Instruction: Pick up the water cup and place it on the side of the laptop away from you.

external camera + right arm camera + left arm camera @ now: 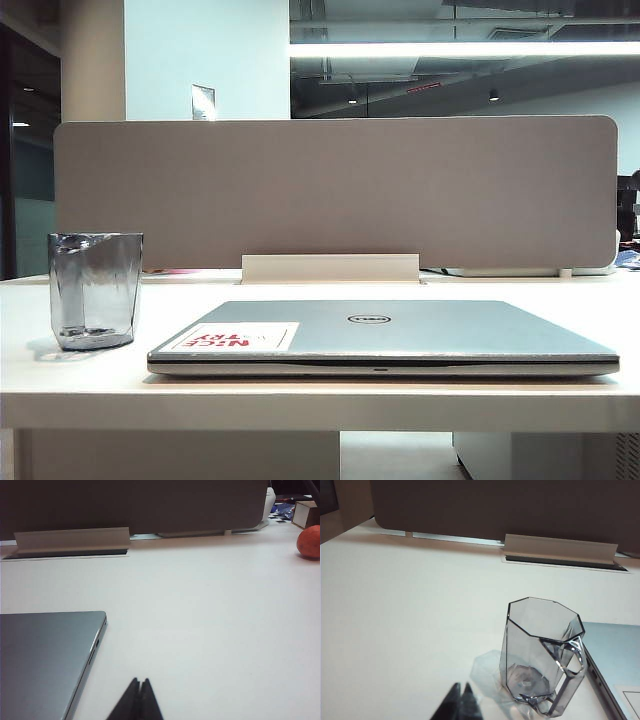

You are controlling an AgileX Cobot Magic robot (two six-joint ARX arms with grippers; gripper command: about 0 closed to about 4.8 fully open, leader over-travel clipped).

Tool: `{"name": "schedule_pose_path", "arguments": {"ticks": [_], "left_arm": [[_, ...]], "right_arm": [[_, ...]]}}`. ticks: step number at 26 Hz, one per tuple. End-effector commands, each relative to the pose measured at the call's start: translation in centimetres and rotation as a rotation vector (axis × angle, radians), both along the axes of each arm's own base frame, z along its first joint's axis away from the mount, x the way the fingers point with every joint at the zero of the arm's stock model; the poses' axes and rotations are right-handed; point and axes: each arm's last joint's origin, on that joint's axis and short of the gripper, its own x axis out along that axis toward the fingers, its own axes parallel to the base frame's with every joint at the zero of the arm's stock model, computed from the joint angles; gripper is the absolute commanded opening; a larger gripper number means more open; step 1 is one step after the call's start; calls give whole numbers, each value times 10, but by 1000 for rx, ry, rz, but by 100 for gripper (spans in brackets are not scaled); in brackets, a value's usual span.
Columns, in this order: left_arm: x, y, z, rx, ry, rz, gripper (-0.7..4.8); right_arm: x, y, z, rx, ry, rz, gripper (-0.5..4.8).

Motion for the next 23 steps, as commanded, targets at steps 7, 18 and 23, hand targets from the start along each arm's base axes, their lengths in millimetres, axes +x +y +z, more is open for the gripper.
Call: {"name": "schedule_pose_path", "arguments": {"ticks": [7,18,23], "left_arm": [[0,0,2,-4,-15,-3,-5],[-1,-1,8,-6,-54,-40,-5],[-4,-1,26,-7,-95,-41,-5]], "right_arm": [[0,0,0,-3,-11,-7,-8],[0,0,0,5,-11,5,-8],[0,0,0,5,-11,5,-8]]}}
